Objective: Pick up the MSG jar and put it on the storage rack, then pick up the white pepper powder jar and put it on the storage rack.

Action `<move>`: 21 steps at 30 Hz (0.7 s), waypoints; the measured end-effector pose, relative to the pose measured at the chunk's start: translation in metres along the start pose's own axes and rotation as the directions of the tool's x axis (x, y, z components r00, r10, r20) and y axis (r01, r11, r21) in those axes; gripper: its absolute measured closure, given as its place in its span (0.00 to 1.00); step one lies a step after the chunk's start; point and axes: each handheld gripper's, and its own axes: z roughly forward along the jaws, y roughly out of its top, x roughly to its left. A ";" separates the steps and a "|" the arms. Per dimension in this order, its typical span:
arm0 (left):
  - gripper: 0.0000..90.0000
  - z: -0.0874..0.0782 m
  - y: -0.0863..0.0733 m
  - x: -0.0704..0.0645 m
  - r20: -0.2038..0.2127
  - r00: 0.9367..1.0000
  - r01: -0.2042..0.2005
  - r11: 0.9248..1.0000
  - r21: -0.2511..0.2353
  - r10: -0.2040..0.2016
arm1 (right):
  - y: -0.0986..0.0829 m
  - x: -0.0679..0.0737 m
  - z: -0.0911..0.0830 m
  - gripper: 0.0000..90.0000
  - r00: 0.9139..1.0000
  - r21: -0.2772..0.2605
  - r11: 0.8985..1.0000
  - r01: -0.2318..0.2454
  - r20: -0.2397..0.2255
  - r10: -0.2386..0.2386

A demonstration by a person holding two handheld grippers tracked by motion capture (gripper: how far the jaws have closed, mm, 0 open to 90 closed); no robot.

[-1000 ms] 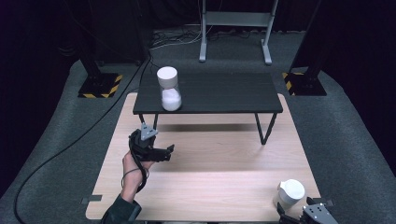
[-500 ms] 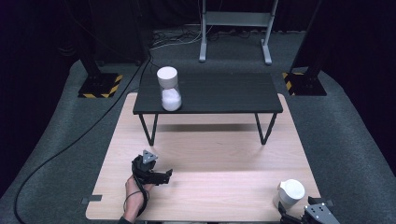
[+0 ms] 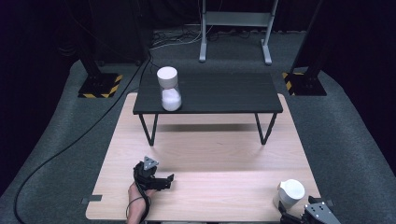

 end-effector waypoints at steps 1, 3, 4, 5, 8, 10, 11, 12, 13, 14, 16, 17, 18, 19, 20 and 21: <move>0.00 0.000 0.000 0.000 0.000 1.000 0.000 1.000 0.000 0.000 | 0.000 0.000 0.000 0.00 1.000 0.001 1.000 0.001 0.000 -0.001; 0.00 0.002 0.003 -0.007 -0.026 0.999 -0.026 1.000 0.015 0.026 | 0.001 0.001 0.000 0.00 1.000 0.001 1.000 0.003 0.000 -0.003; 0.00 0.003 0.004 -0.011 -0.042 0.998 -0.040 0.999 0.023 0.041 | 0.001 0.001 0.000 0.00 1.000 0.001 1.000 0.004 0.002 -0.004; 0.00 0.004 0.005 -0.014 -0.053 0.997 -0.054 0.998 0.031 0.056 | 0.001 0.001 0.000 0.00 1.000 0.000 1.000 0.004 0.002 -0.004; 0.00 0.004 0.005 -0.015 -0.053 0.997 -0.051 0.998 0.029 0.053 | 0.001 0.002 0.001 0.00 1.000 0.002 1.000 0.007 0.005 -0.007; 0.00 0.004 0.005 -0.015 -0.053 0.997 -0.051 0.998 0.029 0.053 | 0.002 0.003 0.001 0.00 1.000 0.002 1.000 0.010 0.005 -0.010; 0.00 0.004 0.005 -0.015 -0.053 0.997 -0.051 0.998 0.029 0.053 | 0.003 0.003 0.001 0.00 1.000 0.001 1.000 0.011 0.003 -0.011; 0.00 0.004 0.005 -0.015 -0.053 0.997 -0.051 0.998 0.029 0.053 | 0.004 0.003 0.001 0.00 1.000 -0.002 1.000 0.014 0.005 -0.014; 0.00 0.004 0.005 -0.015 -0.053 0.997 -0.052 0.998 0.029 0.053 | 0.004 0.004 0.001 0.00 1.000 -0.003 1.000 0.016 0.005 -0.016; 0.00 0.004 0.005 -0.015 -0.054 0.997 -0.052 0.998 0.029 0.053 | 0.005 0.004 0.001 0.00 1.000 -0.005 1.000 0.016 0.005 -0.016; 0.00 0.004 0.005 -0.015 -0.054 0.997 -0.052 0.998 0.029 0.053 | 0.006 0.004 0.002 0.00 1.000 -0.005 1.000 0.017 0.005 -0.017; 0.00 0.004 0.005 -0.015 -0.054 0.997 -0.051 0.998 0.029 0.053 | 0.006 0.004 0.002 0.00 1.000 -0.006 1.000 0.019 0.005 -0.019; 0.00 0.004 0.005 -0.015 -0.054 0.997 -0.051 0.998 0.029 0.053 | 0.007 0.004 0.002 0.00 1.000 -0.006 1.000 0.018 0.005 -0.018; 0.00 0.004 0.005 -0.015 -0.054 0.997 -0.051 0.998 0.029 0.052 | 0.007 0.004 0.002 0.00 1.000 -0.006 1.000 0.020 0.005 -0.020; 0.00 0.004 0.005 -0.015 -0.054 0.997 -0.051 0.998 0.029 0.053 | 0.007 0.004 0.003 0.00 1.000 -0.007 1.000 0.022 0.006 -0.022; 0.00 0.004 0.005 -0.015 -0.054 0.997 -0.051 0.998 0.029 0.053 | 0.008 0.005 0.003 0.00 1.000 -0.008 1.000 0.021 0.007 -0.021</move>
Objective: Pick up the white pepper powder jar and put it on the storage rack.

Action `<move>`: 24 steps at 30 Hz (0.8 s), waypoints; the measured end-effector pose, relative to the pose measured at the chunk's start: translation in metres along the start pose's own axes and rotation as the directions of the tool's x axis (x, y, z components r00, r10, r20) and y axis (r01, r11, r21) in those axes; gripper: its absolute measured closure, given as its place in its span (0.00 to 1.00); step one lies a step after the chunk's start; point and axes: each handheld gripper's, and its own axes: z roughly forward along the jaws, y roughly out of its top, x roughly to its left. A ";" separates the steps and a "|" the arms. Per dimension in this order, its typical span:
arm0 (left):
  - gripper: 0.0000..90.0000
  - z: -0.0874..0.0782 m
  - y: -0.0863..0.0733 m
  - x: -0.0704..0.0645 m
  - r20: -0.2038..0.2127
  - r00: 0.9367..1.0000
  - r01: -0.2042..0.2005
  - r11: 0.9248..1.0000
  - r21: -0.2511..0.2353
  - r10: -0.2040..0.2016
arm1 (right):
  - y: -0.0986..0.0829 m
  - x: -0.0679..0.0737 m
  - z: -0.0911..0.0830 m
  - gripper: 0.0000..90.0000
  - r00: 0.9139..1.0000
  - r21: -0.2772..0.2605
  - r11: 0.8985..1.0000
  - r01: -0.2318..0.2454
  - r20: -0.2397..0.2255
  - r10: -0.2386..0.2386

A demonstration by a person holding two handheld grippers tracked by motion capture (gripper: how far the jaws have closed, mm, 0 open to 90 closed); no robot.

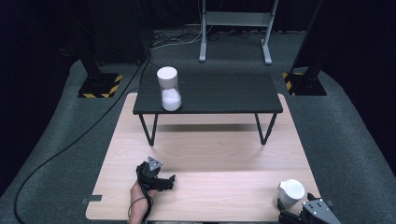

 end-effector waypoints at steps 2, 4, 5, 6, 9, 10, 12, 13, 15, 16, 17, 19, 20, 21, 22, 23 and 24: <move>0.00 0.000 0.000 0.000 0.000 1.000 0.000 1.000 0.000 0.000 | 0.001 0.000 0.000 0.00 1.000 -0.001 1.000 -0.002 0.000 0.002; 0.00 0.000 0.000 0.000 0.000 1.000 0.001 1.000 -0.001 -0.001 | 0.001 0.000 0.001 0.00 1.000 -0.003 1.000 -0.001 -0.002 0.001; 0.00 0.000 0.000 0.000 0.000 1.000 0.001 1.000 -0.001 -0.001 | 0.002 0.000 0.001 0.00 1.000 -0.003 1.000 0.001 -0.001 -0.001; 0.00 0.000 0.000 0.000 0.000 1.000 0.000 1.000 0.000 0.000 | 0.002 0.000 0.002 0.00 1.000 -0.006 1.000 0.000 -0.001 0.000; 0.00 0.000 0.000 0.000 0.000 1.000 0.000 1.000 0.002 0.000 | 0.001 0.000 0.002 0.00 1.000 -0.022 1.000 0.002 -0.002 -0.002; 0.00 0.000 0.000 0.000 0.000 1.000 0.000 1.000 0.002 0.000 | 0.000 0.000 0.002 0.00 1.000 -0.028 1.000 0.001 -0.004 -0.001; 0.00 0.000 0.000 0.000 0.000 1.000 0.000 1.000 0.002 0.000 | -0.002 0.000 0.002 0.00 1.000 -0.051 0.999 0.004 -0.003 -0.004; 0.00 0.000 0.000 0.000 0.000 1.000 0.000 1.000 0.002 0.000 | -0.003 0.000 0.002 0.00 1.000 -0.059 0.998 0.004 -0.005 -0.004; 0.00 0.000 0.000 0.000 -0.001 1.000 0.000 1.000 0.001 0.000 | -0.005 0.000 0.004 0.00 1.000 -0.075 0.997 0.011 -0.004 -0.011; 0.00 0.000 0.000 0.000 -0.001 1.000 0.001 1.000 0.001 -0.001 | -0.005 0.000 0.005 0.00 1.000 -0.078 0.997 0.013 -0.008 -0.014; 0.00 0.000 0.000 0.000 -0.001 1.000 0.000 1.000 0.001 0.000 | -0.005 0.000 0.006 0.00 1.000 -0.081 0.997 0.015 -0.008 -0.016; 0.00 0.000 0.000 0.000 -0.001 1.000 0.000 1.000 0.000 0.000 | -0.006 0.001 0.008 0.00 1.000 -0.086 0.996 0.018 -0.004 -0.019; 0.00 0.000 0.000 0.000 -0.001 1.000 0.000 1.000 0.001 0.000 | -0.006 0.001 0.010 0.00 1.000 -0.090 0.996 0.017 -0.003 -0.018; 0.00 0.000 0.000 0.000 -0.001 1.000 -0.001 1.000 0.001 0.001 | -0.006 0.001 0.011 0.00 1.000 -0.092 0.996 0.016 -0.004 -0.016; 0.00 0.000 0.000 0.000 -0.001 1.000 0.000 1.000 0.000 0.000 | -0.007 0.001 0.012 0.00 1.000 -0.095 0.995 0.013 -0.004 -0.014; 0.00 0.000 0.000 0.000 -0.001 1.000 0.001 1.000 0.000 -0.001 | -0.007 0.001 0.014 0.00 1.000 -0.096 0.995 0.014 -0.006 -0.015; 0.00 0.000 0.000 0.000 -0.001 1.000 0.000 1.000 0.001 0.000 | -0.008 0.000 0.015 0.00 1.000 -0.097 0.995 0.012 -0.011 -0.014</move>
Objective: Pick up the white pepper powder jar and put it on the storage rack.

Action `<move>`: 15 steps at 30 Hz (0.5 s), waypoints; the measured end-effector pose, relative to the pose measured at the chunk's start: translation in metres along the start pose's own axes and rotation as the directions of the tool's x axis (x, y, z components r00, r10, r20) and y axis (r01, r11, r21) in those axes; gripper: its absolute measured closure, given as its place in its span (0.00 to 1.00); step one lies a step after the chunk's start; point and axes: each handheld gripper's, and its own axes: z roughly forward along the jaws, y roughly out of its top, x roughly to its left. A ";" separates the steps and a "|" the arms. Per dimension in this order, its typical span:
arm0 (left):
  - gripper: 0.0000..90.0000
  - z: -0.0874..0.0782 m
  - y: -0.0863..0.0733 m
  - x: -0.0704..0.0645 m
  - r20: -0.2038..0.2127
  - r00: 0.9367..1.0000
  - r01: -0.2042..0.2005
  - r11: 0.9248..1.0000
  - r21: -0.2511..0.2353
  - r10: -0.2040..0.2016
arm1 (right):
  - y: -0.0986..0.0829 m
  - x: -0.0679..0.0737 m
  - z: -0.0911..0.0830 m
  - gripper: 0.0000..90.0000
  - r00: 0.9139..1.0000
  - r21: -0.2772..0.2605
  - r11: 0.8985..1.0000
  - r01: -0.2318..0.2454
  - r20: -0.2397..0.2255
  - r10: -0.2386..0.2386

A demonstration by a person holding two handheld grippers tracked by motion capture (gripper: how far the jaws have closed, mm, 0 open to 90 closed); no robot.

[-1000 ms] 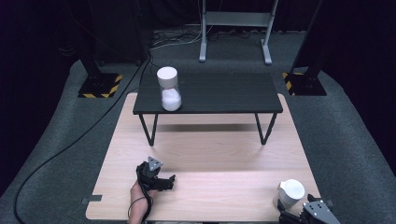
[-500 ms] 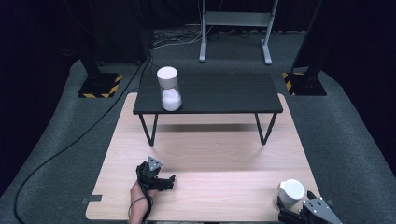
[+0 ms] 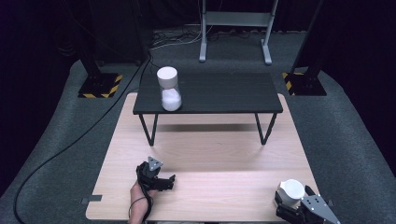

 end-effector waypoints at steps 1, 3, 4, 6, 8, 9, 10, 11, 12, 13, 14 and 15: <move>0.00 0.000 0.000 0.000 0.000 1.000 0.001 1.000 0.000 -0.001 | 0.000 -0.001 0.001 0.00 1.000 0.001 1.000 0.004 -0.005 -0.004; 0.00 0.000 0.000 0.000 -0.001 1.000 0.001 1.000 0.000 -0.001 | 0.000 -0.001 0.002 0.00 1.000 0.003 1.000 0.011 -0.012 -0.011; 0.00 0.000 0.000 0.000 -0.001 1.000 0.002 1.000 -0.001 -0.002 | 0.000 -0.003 0.003 0.00 1.000 0.004 1.000 0.014 -0.025 -0.014; 0.00 0.000 0.000 0.000 -0.002 1.000 0.001 1.000 0.000 -0.001 | -0.002 -0.007 0.004 0.00 0.999 0.009 1.000 0.021 -0.044 -0.020; 0.00 0.000 0.000 0.000 -0.002 1.000 0.002 1.000 0.000 -0.002 | -0.004 -0.008 0.006 0.00 0.999 0.012 1.000 0.023 -0.046 -0.022; 0.00 0.000 0.000 0.000 -0.002 1.000 0.002 1.000 0.000 -0.002 | -0.006 -0.009 0.006 0.00 0.999 0.018 1.000 0.017 -0.051 -0.017; 0.00 0.000 0.000 0.000 -0.002 1.000 0.001 1.000 0.000 -0.001 | -0.007 -0.011 0.007 0.00 0.998 0.022 1.000 0.014 -0.055 -0.012; 0.00 0.000 0.000 -0.001 -0.002 1.000 0.002 1.000 0.000 -0.002 | -0.009 -0.011 0.008 0.00 0.999 0.027 1.000 0.008 -0.053 -0.007; 0.00 0.000 0.000 -0.001 -0.002 1.000 0.002 1.000 0.000 -0.002 | -0.010 -0.012 0.009 0.00 0.999 0.035 0.999 0.006 -0.054 -0.004; 0.00 0.000 0.000 -0.001 -0.002 1.000 0.002 1.000 0.000 -0.002 | -0.013 -0.013 0.010 0.00 0.998 0.039 0.999 0.001 -0.057 0.001; 0.00 0.000 0.000 0.000 -0.002 1.000 0.001 1.000 0.000 -0.001 | -0.014 -0.012 0.011 0.00 0.999 0.041 0.999 -0.003 -0.053 0.005; 0.00 0.000 0.000 -0.001 -0.002 1.000 0.002 1.000 0.000 -0.002 | -0.015 -0.012 0.012 0.00 0.999 0.044 0.999 -0.006 -0.051 0.009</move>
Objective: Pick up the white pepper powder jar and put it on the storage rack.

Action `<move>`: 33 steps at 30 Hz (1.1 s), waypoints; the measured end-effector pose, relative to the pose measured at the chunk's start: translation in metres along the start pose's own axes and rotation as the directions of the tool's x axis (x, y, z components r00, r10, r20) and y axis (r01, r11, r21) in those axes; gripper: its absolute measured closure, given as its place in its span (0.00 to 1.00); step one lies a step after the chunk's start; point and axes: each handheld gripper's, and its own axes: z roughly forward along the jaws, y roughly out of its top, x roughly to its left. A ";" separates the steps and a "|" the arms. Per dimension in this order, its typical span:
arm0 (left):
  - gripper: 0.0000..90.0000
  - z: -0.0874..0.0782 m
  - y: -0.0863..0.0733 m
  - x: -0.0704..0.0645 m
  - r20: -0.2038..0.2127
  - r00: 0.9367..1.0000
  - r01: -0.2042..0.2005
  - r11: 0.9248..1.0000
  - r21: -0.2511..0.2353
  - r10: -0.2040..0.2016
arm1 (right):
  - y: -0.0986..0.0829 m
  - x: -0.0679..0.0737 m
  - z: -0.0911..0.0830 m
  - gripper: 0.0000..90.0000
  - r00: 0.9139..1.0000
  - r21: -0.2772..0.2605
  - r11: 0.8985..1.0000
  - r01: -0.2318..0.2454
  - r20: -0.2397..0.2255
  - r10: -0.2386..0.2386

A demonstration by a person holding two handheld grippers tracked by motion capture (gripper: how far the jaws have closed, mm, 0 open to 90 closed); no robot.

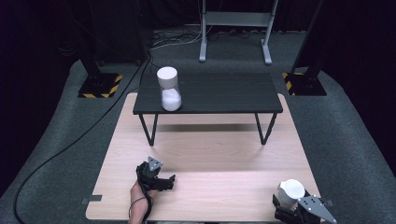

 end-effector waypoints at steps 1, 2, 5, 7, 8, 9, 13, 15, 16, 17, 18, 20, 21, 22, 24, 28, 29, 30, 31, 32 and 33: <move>0.00 0.000 0.000 0.000 0.000 1.000 0.000 1.000 0.000 0.000 | -0.002 -0.001 0.001 0.03 1.000 0.001 1.000 -0.006 0.001 0.006; 0.00 0.000 0.000 0.000 0.000 1.000 0.000 1.000 0.000 0.000 | -0.004 -0.002 0.002 0.07 1.000 -0.003 1.000 -0.014 0.002 0.014; 0.00 0.000 0.000 0.000 0.000 1.000 -0.001 1.000 0.000 0.001 | -0.007 -0.006 0.003 0.16 0.999 -0.008 0.999 -0.031 -0.011 0.031; 0.00 0.000 0.000 0.000 0.000 1.000 0.000 1.000 0.000 0.000 | -0.007 -0.008 0.005 0.20 0.999 0.004 0.999 -0.034 -0.022 0.034; 0.00 0.000 0.000 0.000 -0.001 1.000 -0.001 1.000 0.000 0.001 | -0.008 -0.008 0.006 0.23 0.999 0.007 0.999 -0.031 -0.022 0.031; 0.00 0.000 0.000 0.000 -0.001 1.000 0.000 1.000 0.000 0.000 | -0.007 -0.009 0.007 0.25 0.999 0.012 0.999 -0.030 -0.032 0.031; 0.00 0.000 0.000 0.000 -0.002 1.000 0.001 1.000 0.000 -0.001 | -0.007 -0.010 0.010 0.33 0.999 0.031 0.999 -0.015 -0.049 0.016; 0.00 0.000 0.000 0.000 -0.002 1.000 0.001 1.000 0.000 -0.001 | -0.006 -0.010 0.010 0.33 0.999 0.032 0.999 -0.007 -0.051 0.009; 0.00 0.000 0.000 0.000 -0.002 1.000 0.000 1.000 0.000 0.000 | -0.006 -0.012 0.010 0.33 0.998 0.034 0.999 -0.003 -0.055 0.005; 0.00 0.000 0.000 0.000 -0.002 1.000 0.001 1.000 0.000 -0.001 | -0.006 -0.012 0.010 0.33 0.998 0.034 0.999 -0.001 -0.056 0.003; 0.00 0.000 0.000 0.000 -0.002 1.000 0.000 1.000 0.000 0.000 | -0.006 -0.012 0.010 0.33 0.998 0.033 0.999 0.001 -0.058 0.001; 0.00 0.000 0.000 -0.001 -0.002 1.000 0.000 1.000 0.000 0.000 | -0.006 -0.012 0.010 0.33 0.998 0.031 1.000 0.002 -0.057 0.000; 0.00 0.000 0.000 -0.001 -0.002 1.000 0.001 1.000 0.000 -0.001 | -0.006 -0.012 0.010 0.33 0.998 0.030 1.000 0.004 -0.056 -0.002; 0.00 0.000 0.000 -0.001 -0.002 1.000 0.001 1.000 0.000 -0.001 | -0.007 -0.011 0.010 0.33 0.999 0.026 1.000 0.004 -0.054 -0.003; 0.00 0.000 0.000 -0.001 -0.003 1.000 0.000 1.000 -0.001 0.000 | -0.008 -0.010 0.010 0.33 0.999 0.024 1.000 0.000 -0.051 0.001; 0.00 0.000 0.000 -0.001 -0.003 1.000 0.000 1.000 -0.001 0.000 | -0.006 -0.010 0.010 0.33 0.999 0.032 0.999 -0.001 -0.051 0.002; 0.00 0.000 0.000 -0.001 -0.003 1.000 0.000 1.000 -0.001 0.000 | -0.005 -0.010 0.010 0.33 0.999 0.035 0.999 0.000 -0.051 0.001; 0.00 0.000 0.000 -0.001 -0.003 1.000 0.000 1.000 -0.001 0.000 | -0.004 -0.010 0.010 0.33 0.999 0.037 0.999 0.002 -0.050 0.000; 0.00 0.000 0.000 -0.001 -0.003 1.000 0.000 1.000 -0.001 0.000 | -0.004 -0.010 0.010 0.33 0.999 0.039 0.999 0.004 -0.050 -0.002; 0.00 0.000 0.000 -0.001 -0.003 1.000 0.000 1.000 -0.001 0.000 | -0.003 -0.009 0.010 0.33 0.999 0.043 0.999 0.005 -0.049 -0.003; 0.00 0.000 0.000 -0.001 -0.003 1.000 0.000 1.000 -0.001 0.000 | -0.002 -0.009 0.010 0.33 0.999 0.044 0.999 0.005 -0.050 -0.003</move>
